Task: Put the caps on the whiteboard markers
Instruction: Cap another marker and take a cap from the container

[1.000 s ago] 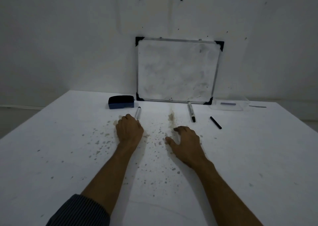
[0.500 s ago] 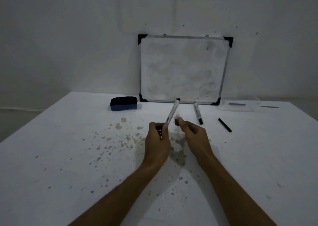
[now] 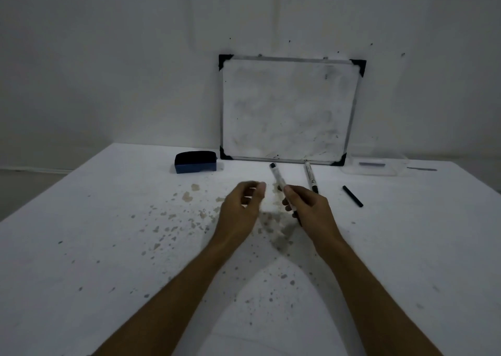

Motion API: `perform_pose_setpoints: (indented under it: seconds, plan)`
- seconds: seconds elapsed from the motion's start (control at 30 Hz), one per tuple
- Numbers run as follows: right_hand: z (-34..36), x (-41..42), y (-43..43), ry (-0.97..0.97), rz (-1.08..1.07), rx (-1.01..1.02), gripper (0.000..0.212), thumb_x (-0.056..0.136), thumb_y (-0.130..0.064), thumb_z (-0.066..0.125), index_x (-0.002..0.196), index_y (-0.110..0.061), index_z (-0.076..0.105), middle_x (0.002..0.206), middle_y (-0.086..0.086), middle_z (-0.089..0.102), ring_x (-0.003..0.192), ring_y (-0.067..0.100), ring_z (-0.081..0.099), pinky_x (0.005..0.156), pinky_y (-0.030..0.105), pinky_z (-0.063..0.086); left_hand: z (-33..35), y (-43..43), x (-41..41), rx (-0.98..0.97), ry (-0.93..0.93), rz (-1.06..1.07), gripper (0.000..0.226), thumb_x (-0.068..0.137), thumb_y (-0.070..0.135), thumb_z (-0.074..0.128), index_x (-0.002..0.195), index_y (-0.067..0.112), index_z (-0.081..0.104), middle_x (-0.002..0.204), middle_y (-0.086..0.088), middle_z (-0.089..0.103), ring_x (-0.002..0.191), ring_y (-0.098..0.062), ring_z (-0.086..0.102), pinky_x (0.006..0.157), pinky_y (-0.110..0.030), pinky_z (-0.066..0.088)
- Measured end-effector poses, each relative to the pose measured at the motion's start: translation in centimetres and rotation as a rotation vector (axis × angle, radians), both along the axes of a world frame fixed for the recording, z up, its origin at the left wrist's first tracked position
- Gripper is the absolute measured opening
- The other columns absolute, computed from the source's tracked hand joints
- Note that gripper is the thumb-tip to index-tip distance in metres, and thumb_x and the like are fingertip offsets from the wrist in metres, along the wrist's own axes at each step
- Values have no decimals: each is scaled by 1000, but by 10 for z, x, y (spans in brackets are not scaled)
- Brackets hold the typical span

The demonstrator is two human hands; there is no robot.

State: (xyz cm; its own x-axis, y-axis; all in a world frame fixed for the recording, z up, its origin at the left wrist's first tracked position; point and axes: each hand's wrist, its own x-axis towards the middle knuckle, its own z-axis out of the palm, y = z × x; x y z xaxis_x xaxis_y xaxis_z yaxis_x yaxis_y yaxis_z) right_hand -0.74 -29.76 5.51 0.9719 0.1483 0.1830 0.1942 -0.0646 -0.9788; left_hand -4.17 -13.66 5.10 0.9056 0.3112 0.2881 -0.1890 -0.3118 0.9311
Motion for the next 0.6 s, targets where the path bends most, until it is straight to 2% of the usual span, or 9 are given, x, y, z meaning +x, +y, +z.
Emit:
perform_pose_setpoints:
  seconds: [0.07, 0.13, 0.23, 0.33, 0.4, 0.47, 0.53, 0.6]
  plan:
    - [1, -1, 1, 10, 21, -34, 22, 99, -39, 63, 114, -27, 75, 81, -6, 73, 70, 2, 65, 63, 17, 51, 5, 15, 4, -45, -40, 18, 30, 103, 45, 52, 128, 31, 62, 102, 5, 73, 83, -1, 68, 67, -9, 53]
    - [1, -2, 4, 16, 23, -79, 25, 97, -38, 66, 114, -23, 77, 79, -5, 73, 63, 0, 63, 58, 18, 50, 5, 27, 7, -74, -63, -4, 30, 104, 41, 52, 131, 32, 62, 92, 2, 74, 69, 0, 65, 63, -13, 53]
    - [-1, -4, 5, -6, 13, -147, 23, 94, -40, 71, 111, -26, 78, 82, -6, 75, 63, 4, 64, 57, 15, 48, 0, 34, 9, -82, -67, -70, 21, 104, 31, 56, 120, 28, 70, 85, -2, 74, 65, -6, 63, 64, -22, 55]
    - [1, -5, 1, -4, 15, -163, 22, 90, -38, 75, 108, -27, 80, 84, -4, 78, 63, 7, 65, 54, 13, 48, -4, 35, 9, -96, -20, -116, 17, 99, 26, 66, 112, 19, 73, 84, -3, 76, 65, -6, 65, 65, -22, 57]
    - [6, -3, -4, 47, 27, -98, 22, 88, -35, 78, 107, -24, 81, 85, 1, 80, 63, 11, 68, 53, 22, 50, -5, 36, 10, -131, 17, -135, 14, 97, 25, 68, 108, 19, 73, 80, -1, 75, 66, -7, 66, 68, -22, 58]
    - [12, -1, -10, 179, 66, 79, 24, 86, -34, 80, 108, -23, 80, 94, 6, 81, 70, 19, 71, 61, 31, 52, -5, 37, 12, -180, 49, -142, 13, 98, 26, 67, 106, 18, 72, 76, 2, 73, 67, -8, 66, 71, -25, 58]
    - [13, 1, -16, 266, 112, 228, 27, 88, -33, 78, 112, -22, 79, 102, 5, 81, 78, 19, 72, 70, 33, 52, -5, 36, 13, -217, 73, -141, 16, 99, 28, 66, 106, 15, 72, 73, 3, 71, 66, -9, 64, 72, -25, 57]
    - [9, 2, -15, 280, 138, 278, 26, 90, -32, 75, 113, -20, 78, 104, 4, 79, 79, 17, 70, 72, 32, 53, -4, 29, 9, -207, 93, -157, 17, 98, 29, 66, 106, 14, 71, 72, 1, 70, 64, -9, 63, 67, -22, 56]
